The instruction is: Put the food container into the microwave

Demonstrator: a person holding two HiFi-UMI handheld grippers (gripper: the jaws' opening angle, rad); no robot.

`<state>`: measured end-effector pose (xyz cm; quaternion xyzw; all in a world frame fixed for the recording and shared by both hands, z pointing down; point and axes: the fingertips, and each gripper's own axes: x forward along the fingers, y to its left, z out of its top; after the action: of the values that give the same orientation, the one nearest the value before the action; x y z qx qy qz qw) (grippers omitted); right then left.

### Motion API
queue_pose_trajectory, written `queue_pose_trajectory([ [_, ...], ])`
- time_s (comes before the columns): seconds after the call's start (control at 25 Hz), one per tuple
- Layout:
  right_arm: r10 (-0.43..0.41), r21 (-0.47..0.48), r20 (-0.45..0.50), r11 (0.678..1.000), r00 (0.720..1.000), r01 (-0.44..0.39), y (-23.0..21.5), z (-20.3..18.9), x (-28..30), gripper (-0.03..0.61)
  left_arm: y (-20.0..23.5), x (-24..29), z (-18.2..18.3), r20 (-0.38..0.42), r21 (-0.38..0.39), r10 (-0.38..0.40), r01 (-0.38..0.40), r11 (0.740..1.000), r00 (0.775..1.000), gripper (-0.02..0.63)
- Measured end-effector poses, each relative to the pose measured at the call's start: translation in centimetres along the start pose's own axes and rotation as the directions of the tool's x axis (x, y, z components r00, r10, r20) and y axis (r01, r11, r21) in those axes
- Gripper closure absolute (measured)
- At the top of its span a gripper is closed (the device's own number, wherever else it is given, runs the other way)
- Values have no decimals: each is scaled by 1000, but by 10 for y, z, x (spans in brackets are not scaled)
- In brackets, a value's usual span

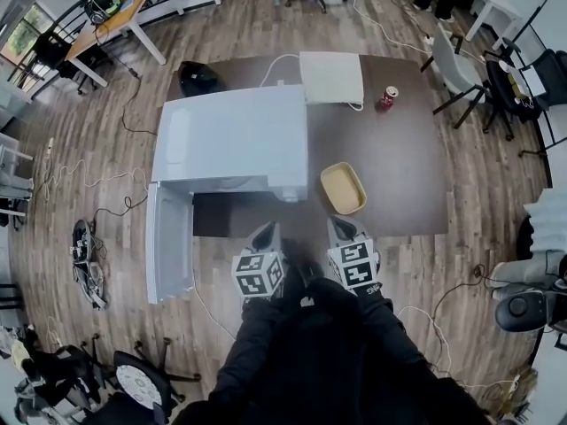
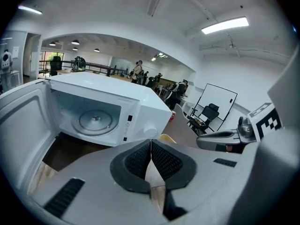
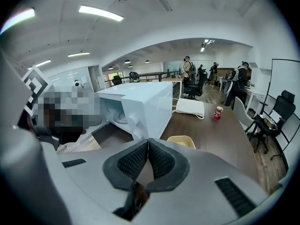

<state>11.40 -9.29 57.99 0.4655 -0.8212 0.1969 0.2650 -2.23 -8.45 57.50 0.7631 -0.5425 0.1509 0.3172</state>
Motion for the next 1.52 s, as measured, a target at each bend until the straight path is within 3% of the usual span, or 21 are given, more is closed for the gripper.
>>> queue_pose_trajectory([
  [0.56,-17,-32,-217,999,976,11,-45,-69,74,552,28,59,-45,-169,-1,5,-6,1000,986,580],
  [0.84,0,-63,-315,998,949,-21,-57,-101,105,494,36,69,-56,-207,-2,5,-6,1000,978,580],
  [1.32,-18,-139,-428,989,904,-46,-63,-132,135,495,47,73,-71,-251,-2,20,-21,1000,968,580],
  [1.52,-54,-185,-444,982,894,-32,-66,-135,136,534,47,72,-70,-262,4,21,-21,1000,965,580],
])
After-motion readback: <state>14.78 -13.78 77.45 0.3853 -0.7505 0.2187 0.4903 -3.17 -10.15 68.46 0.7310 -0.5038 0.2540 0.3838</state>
